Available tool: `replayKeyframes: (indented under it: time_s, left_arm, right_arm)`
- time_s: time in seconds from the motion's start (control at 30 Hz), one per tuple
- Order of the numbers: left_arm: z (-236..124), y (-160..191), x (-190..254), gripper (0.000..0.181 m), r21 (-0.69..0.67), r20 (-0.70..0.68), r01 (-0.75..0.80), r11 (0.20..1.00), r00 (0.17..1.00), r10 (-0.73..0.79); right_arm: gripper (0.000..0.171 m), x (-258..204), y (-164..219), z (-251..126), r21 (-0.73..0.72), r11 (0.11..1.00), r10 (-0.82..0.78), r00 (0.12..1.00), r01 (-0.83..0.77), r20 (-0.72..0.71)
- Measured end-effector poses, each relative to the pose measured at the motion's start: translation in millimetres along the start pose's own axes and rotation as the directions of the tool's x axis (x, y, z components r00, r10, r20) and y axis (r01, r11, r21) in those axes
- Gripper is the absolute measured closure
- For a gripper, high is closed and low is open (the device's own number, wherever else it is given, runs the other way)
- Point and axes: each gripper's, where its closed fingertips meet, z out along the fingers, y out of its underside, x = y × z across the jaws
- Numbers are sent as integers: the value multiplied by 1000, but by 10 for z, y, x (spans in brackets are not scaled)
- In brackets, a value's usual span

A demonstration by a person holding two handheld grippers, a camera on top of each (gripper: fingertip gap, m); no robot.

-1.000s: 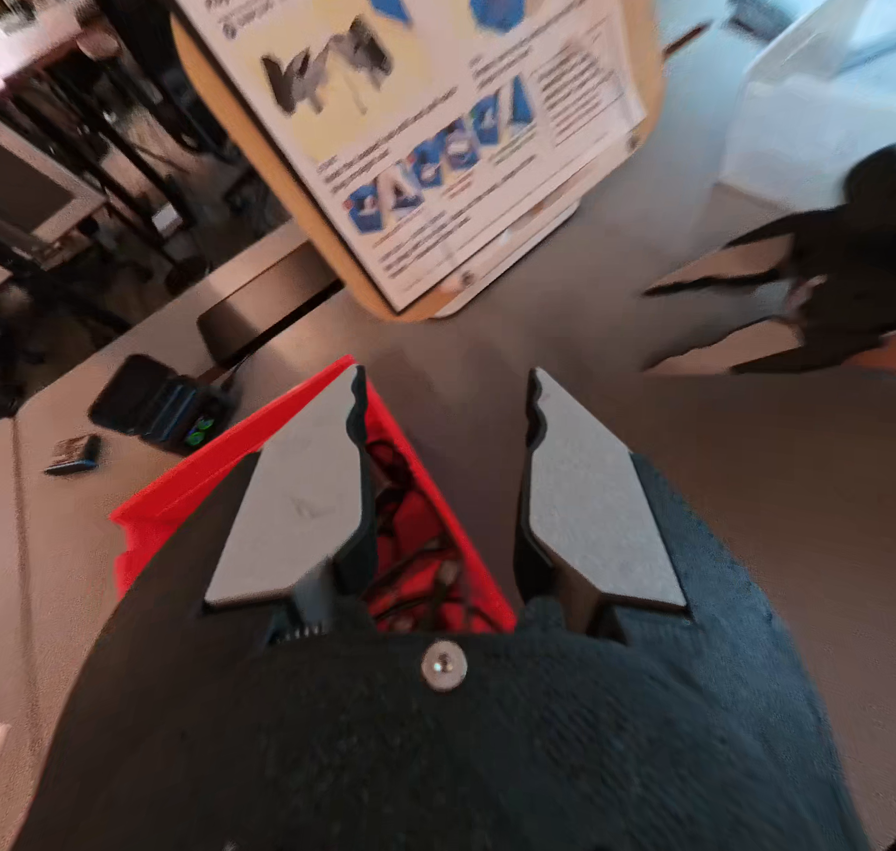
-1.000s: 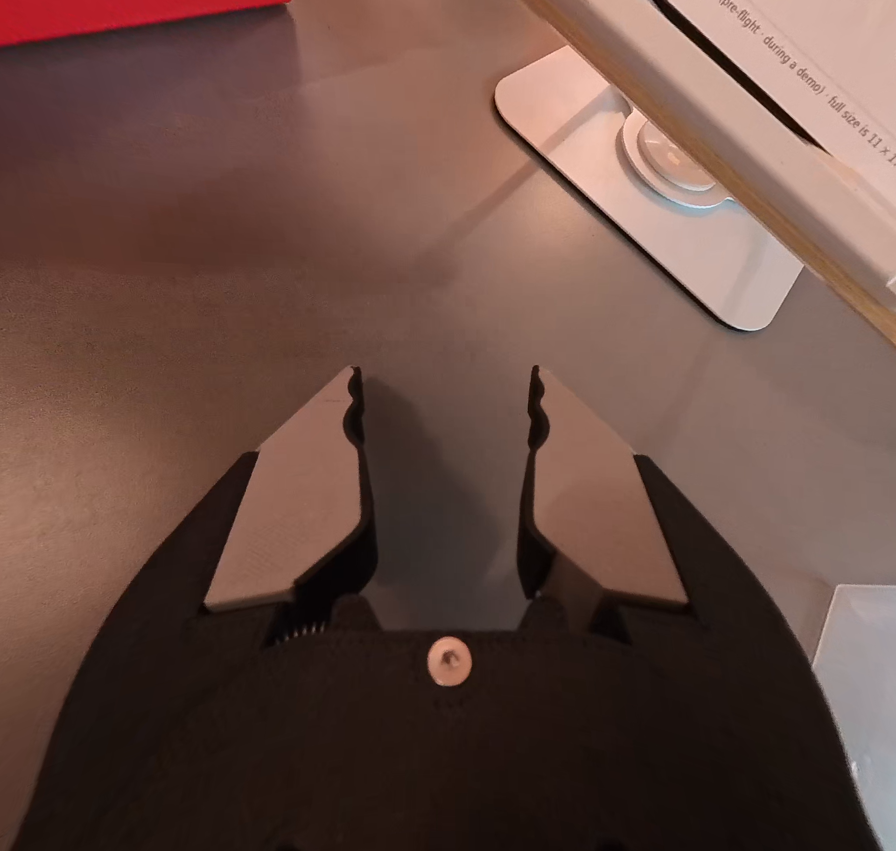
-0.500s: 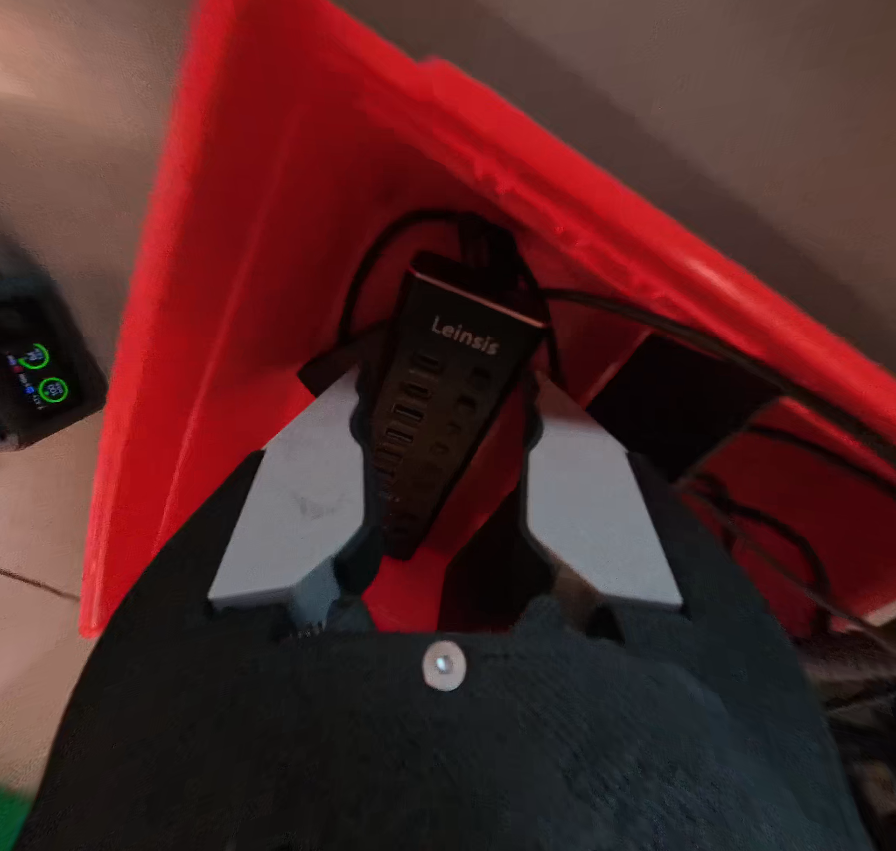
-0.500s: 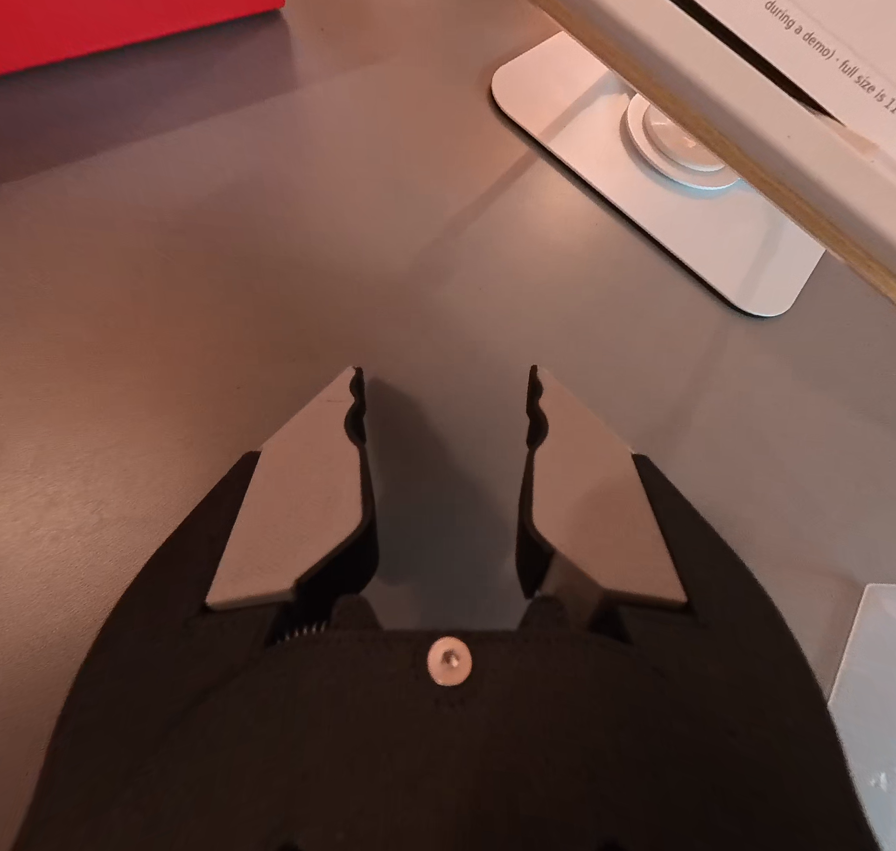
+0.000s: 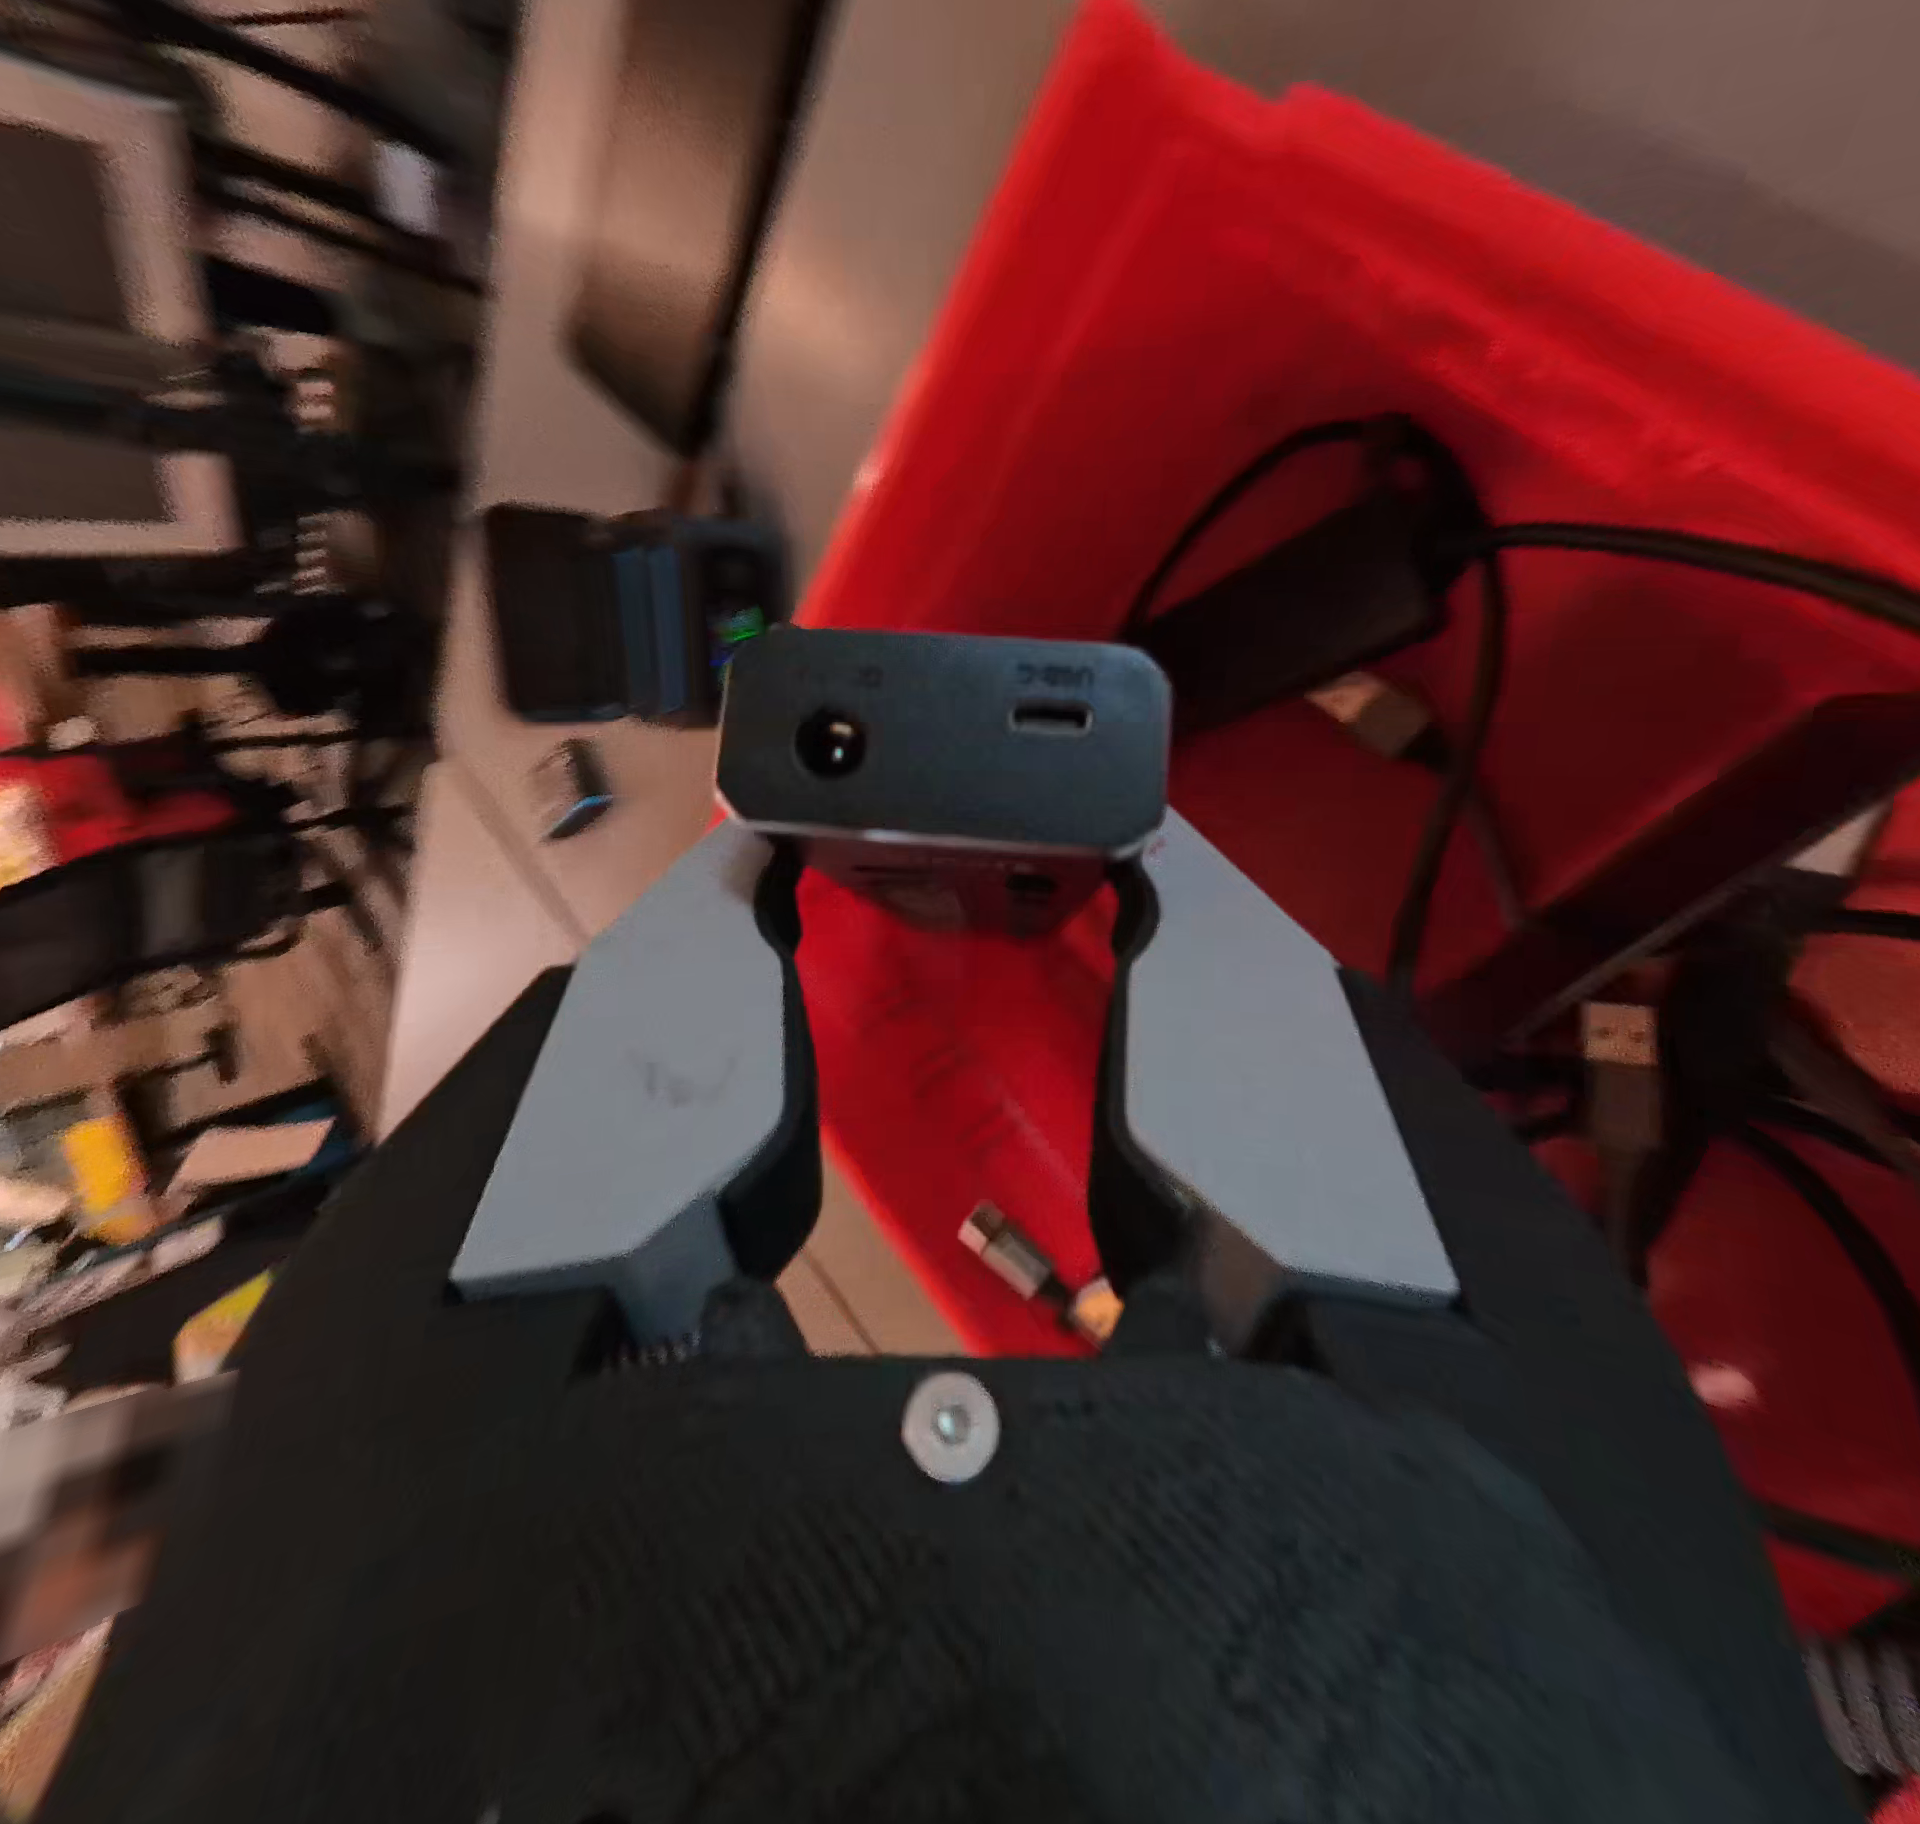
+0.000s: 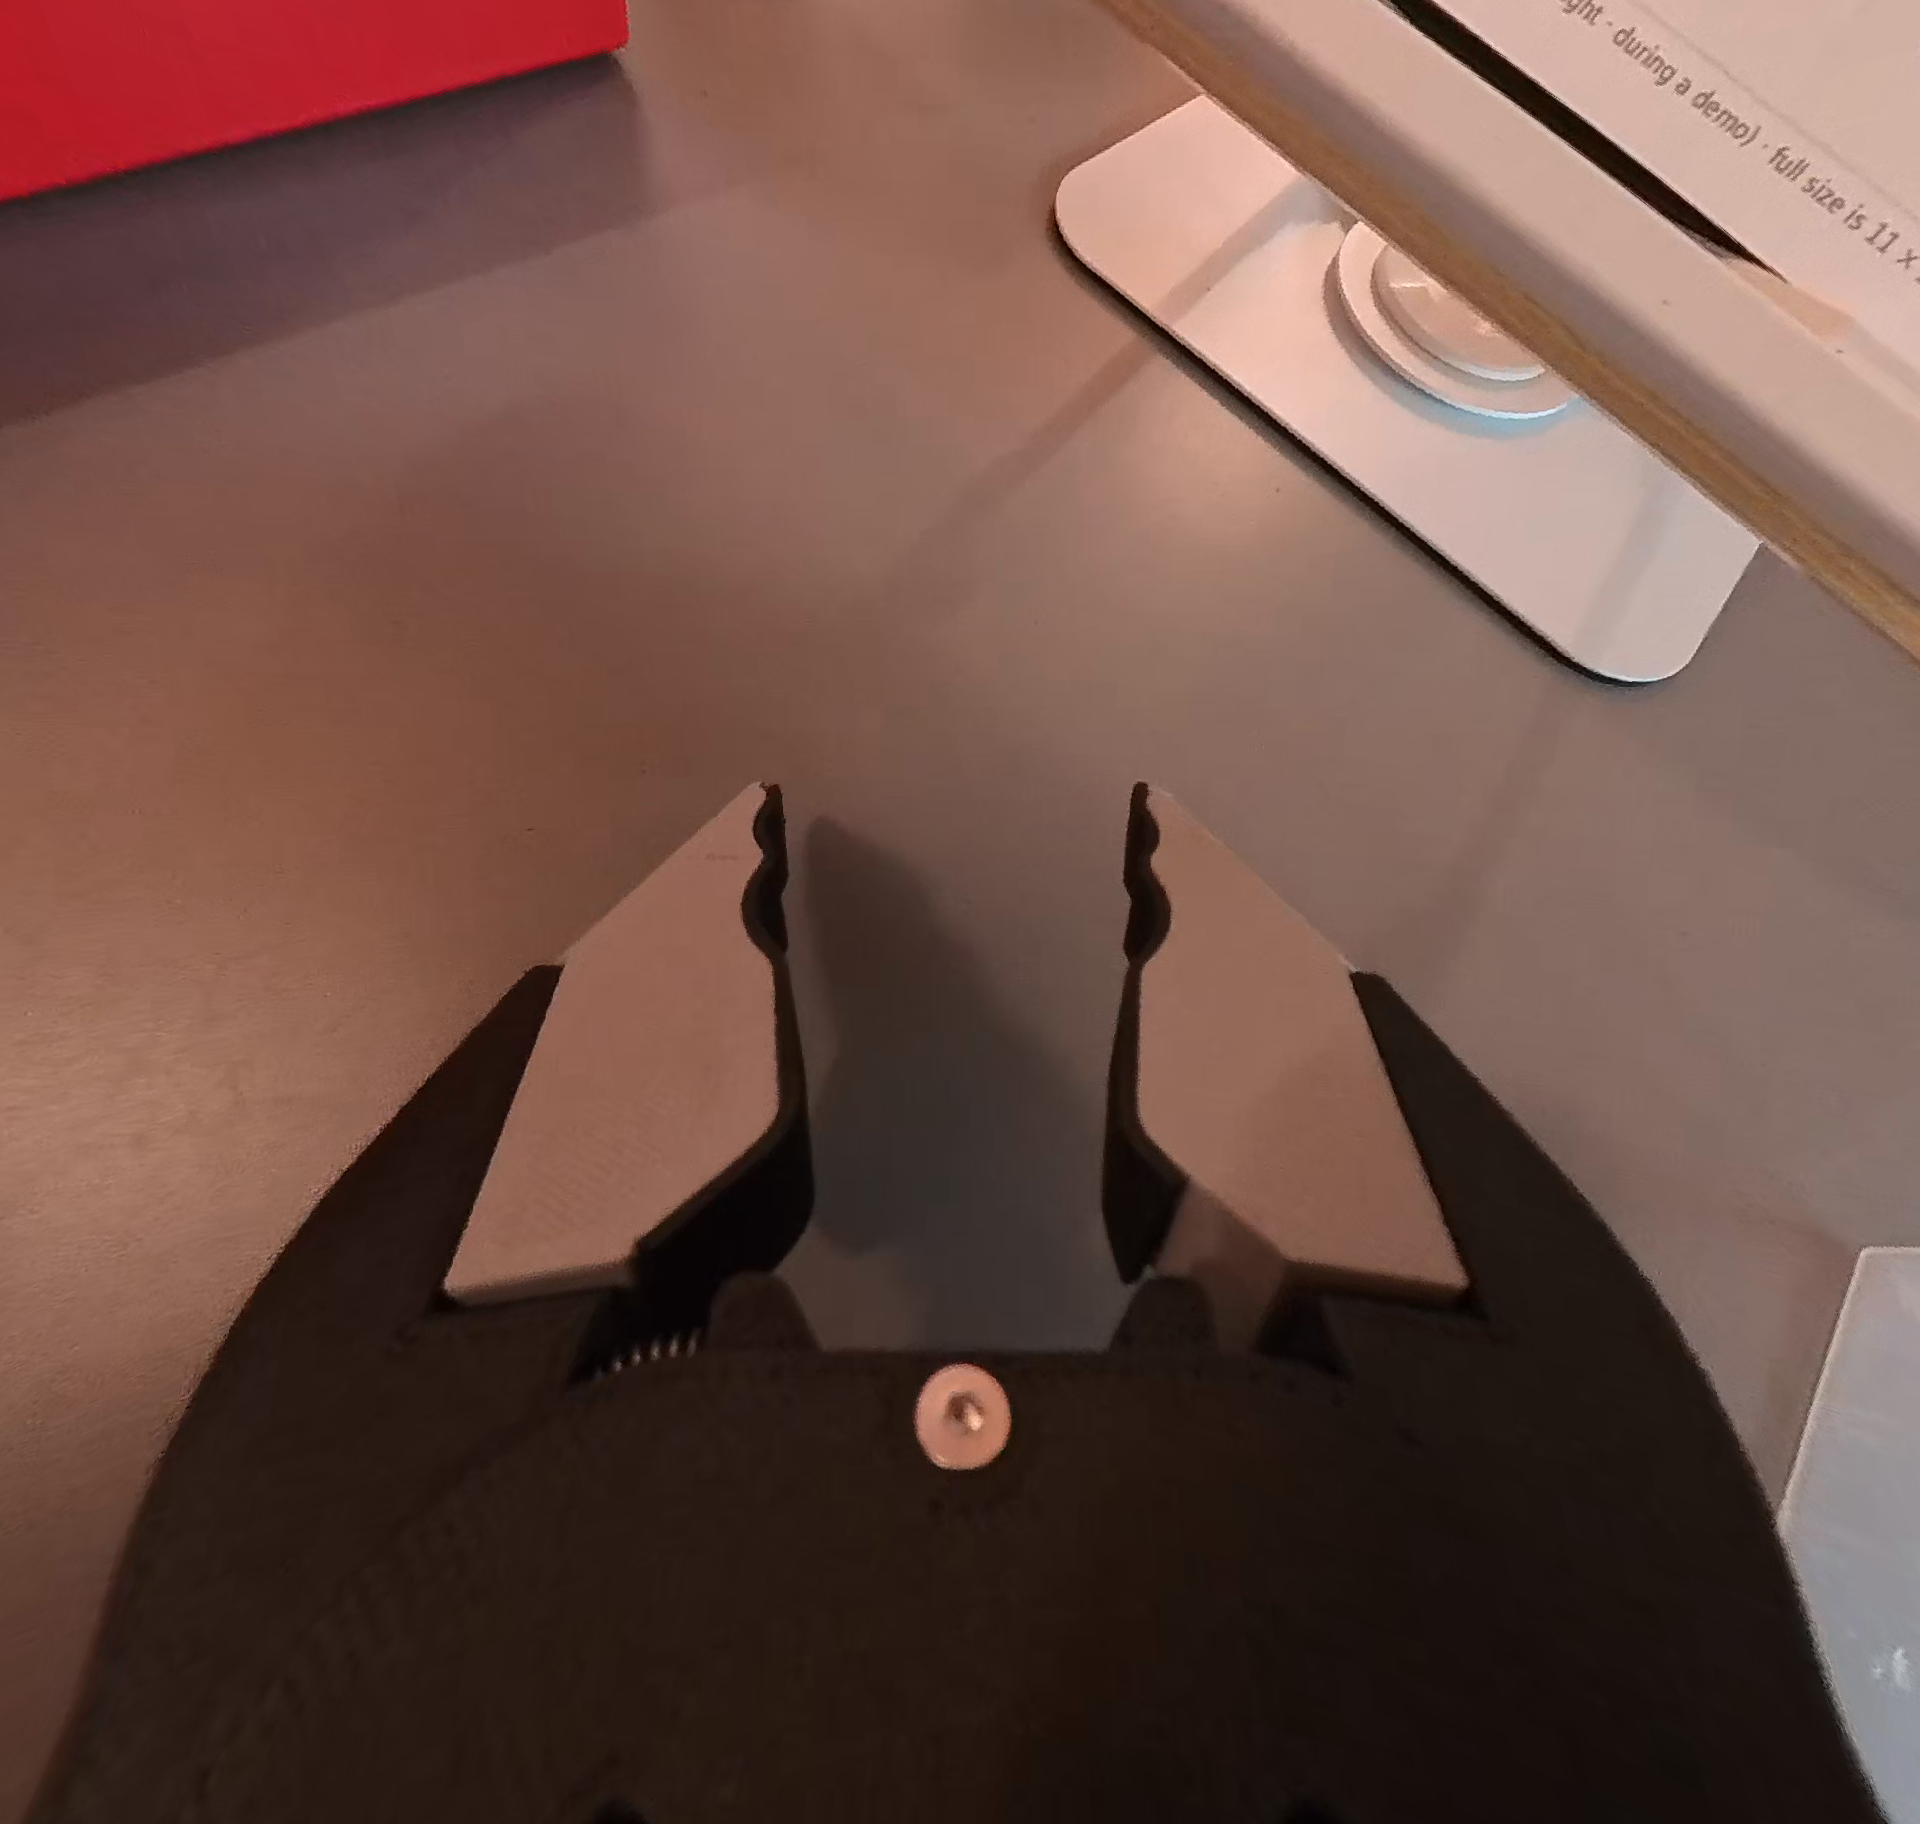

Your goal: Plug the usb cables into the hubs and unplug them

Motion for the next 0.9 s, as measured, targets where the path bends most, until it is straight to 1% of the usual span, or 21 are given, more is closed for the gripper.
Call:
replayKeyframes:
  time_s: [0.03,0.1,0.17,0.23,0.33,0.4,0.47,0.5,0.57,0.67,0.73,0.77,0.8,0.83,0.9]
  left_arm:
    - [-128,20,-110,122,23,70,30,999,997,-32]
    - [-394,-6,-240,123,86,165,87,993,981,-101]
    - [-644,-78,-310,123,135,238,108,985,961,-138]
    - [-872,-215,-337,123,214,260,138,967,946,-193]
    - [-1188,-499,-298,123,348,206,190,918,940,-272]
    - [-1411,-780,-175,123,450,162,175,876,949,-272]
    - [-1582,-1080,44,123,521,114,154,840,962,-246]
    - [-1636,-1235,201,123,549,69,156,821,971,-230]
    - [-1684,-1547,577,123,594,-81,219,774,974,-212]
    - [-1625,-1975,1125,123,632,-298,352,691,933,-202]
    - [-1484,-2201,1453,123,631,-387,415,656,901,-198]
    - [-1394,-2299,1603,123,625,-424,445,641,883,-200]
    - [-1293,-2386,1745,123,611,-464,481,629,861,-208]
    - [-1187,-2463,1883,124,591,-503,516,620,837,-216]
    - [-968,-2583,2132,124,531,-579,590,608,777,-247]
  right_arm:
    - [109,-11,-3,-3,1,1000,-6,1000,6,1]
    - [108,-45,-12,-11,8,1000,-18,1000,18,9]
    - [108,-53,-20,-17,14,999,-29,1000,29,4]
    - [109,-54,-24,-26,20,999,-33,999,33,0]
    - [108,-62,-41,-59,39,999,-29,1000,29,6]
    - [106,-106,-95,-109,83,996,-37,999,34,36]
    - [102,-173,-191,-191,140,990,-47,996,36,77]
    - [101,-219,-249,-244,171,985,-55,993,37,101]
    - [100,-329,-372,-369,242,969,-86,986,49,145]
    - [95,-550,-538,-589,355,933,-140,965,54,222]
    - [90,-679,-614,-720,420,906,-176,949,53,261]
    - [89,-698,-629,-754,438,897,-191,948,64,253]
    - [91,-673,-627,-752,442,893,-198,955,83,220]
    - [99,-593,-604,-714,428,898,-192,968,106,163]
    - [126,-405,-482,-578,347,925,-187,980,154,63]
